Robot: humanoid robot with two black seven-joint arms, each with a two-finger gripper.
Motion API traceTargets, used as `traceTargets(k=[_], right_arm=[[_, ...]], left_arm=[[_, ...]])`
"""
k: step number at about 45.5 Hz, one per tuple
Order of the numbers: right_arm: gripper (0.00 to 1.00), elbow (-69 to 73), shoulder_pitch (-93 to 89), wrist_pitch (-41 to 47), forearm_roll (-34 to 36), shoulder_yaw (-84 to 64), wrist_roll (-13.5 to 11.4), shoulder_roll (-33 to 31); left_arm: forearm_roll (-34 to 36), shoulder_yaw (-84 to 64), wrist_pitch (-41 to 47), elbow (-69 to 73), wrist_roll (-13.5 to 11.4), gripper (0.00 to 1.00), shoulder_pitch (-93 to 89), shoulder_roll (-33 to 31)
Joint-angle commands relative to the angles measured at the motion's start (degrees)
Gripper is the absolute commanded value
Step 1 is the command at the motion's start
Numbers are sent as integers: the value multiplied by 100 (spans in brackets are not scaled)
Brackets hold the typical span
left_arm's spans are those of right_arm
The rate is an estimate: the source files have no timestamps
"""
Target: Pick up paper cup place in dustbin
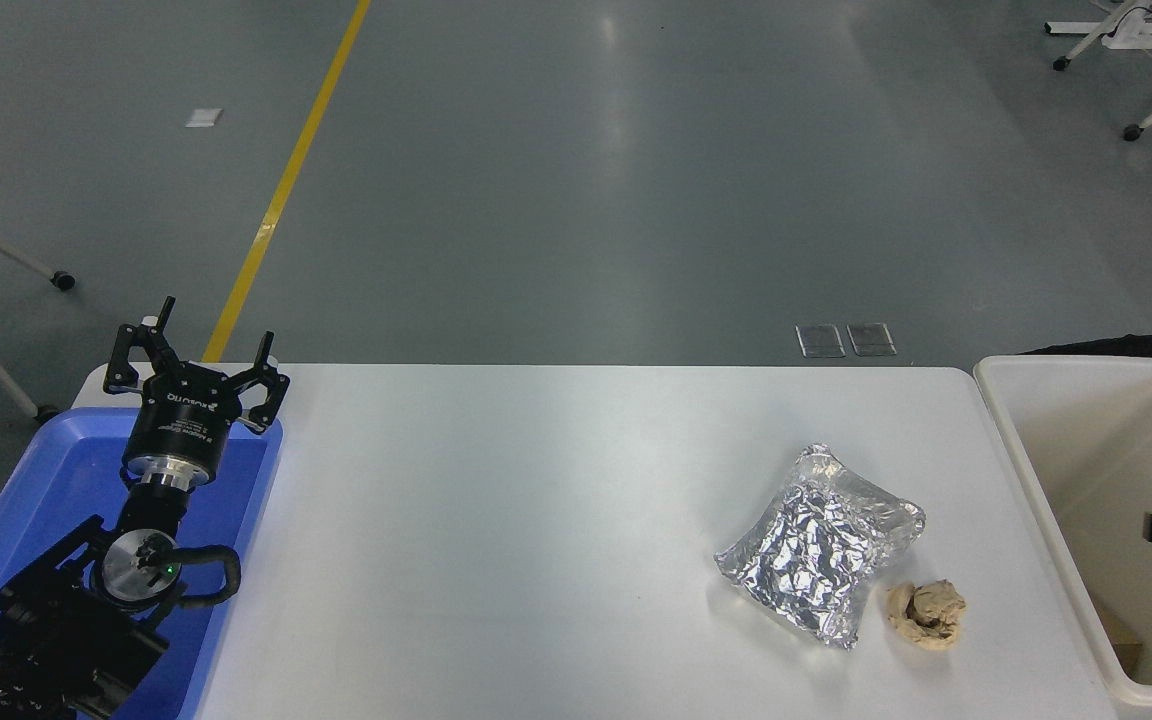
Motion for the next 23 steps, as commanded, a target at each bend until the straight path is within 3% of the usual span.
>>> traceTargets(k=[1,5,11,23], right_arm=[[100,1766,2067,756,93,-1375,35,-750],[100,2706,3201,1169,260,-2079,35,-829],[100,3946,4687,1837,1041,-2783,35,-671],[100,5125,6525,3736,3002,-3065,17,567]], left_arm=[[0,0,-2,-3,14,100,-2,0],[0,0,-11,6,23,100,-2,0],[9,0,-11,-3,23,100,-2,0],[0,0,-2,6,14,100,7,0]])
